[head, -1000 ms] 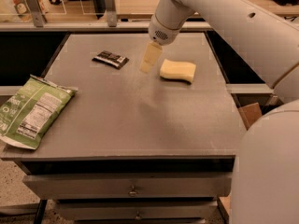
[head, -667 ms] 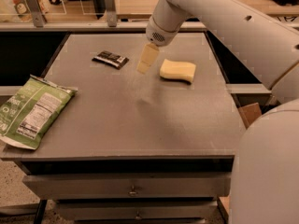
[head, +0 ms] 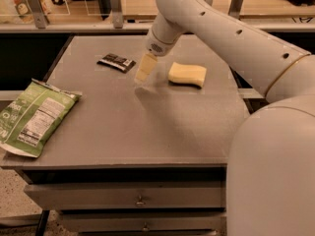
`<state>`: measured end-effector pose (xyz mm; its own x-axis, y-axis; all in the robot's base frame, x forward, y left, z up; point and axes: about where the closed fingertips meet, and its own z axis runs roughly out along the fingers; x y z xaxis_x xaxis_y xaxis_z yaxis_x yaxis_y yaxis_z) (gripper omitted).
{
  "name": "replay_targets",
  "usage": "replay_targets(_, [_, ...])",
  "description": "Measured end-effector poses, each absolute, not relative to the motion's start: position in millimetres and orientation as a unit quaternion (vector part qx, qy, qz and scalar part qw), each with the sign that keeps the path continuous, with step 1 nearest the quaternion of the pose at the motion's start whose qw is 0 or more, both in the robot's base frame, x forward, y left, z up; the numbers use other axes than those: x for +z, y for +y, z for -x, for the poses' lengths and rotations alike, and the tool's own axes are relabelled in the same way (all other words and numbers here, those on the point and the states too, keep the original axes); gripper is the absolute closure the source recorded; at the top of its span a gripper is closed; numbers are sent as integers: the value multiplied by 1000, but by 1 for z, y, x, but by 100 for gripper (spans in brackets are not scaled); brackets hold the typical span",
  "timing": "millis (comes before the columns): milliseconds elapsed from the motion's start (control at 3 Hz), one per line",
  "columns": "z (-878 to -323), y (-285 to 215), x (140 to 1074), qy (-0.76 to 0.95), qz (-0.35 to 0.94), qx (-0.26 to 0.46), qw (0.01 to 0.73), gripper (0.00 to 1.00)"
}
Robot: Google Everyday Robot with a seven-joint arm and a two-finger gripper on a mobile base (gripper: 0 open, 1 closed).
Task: Move rxbar chocolate near green jalapeno chip bag
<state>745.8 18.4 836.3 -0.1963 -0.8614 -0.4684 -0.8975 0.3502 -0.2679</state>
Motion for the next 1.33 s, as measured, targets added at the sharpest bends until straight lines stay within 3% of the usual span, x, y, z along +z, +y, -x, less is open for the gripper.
replay_targets(1333, [-765, 64, 826, 777, 534, 108, 315, 0])
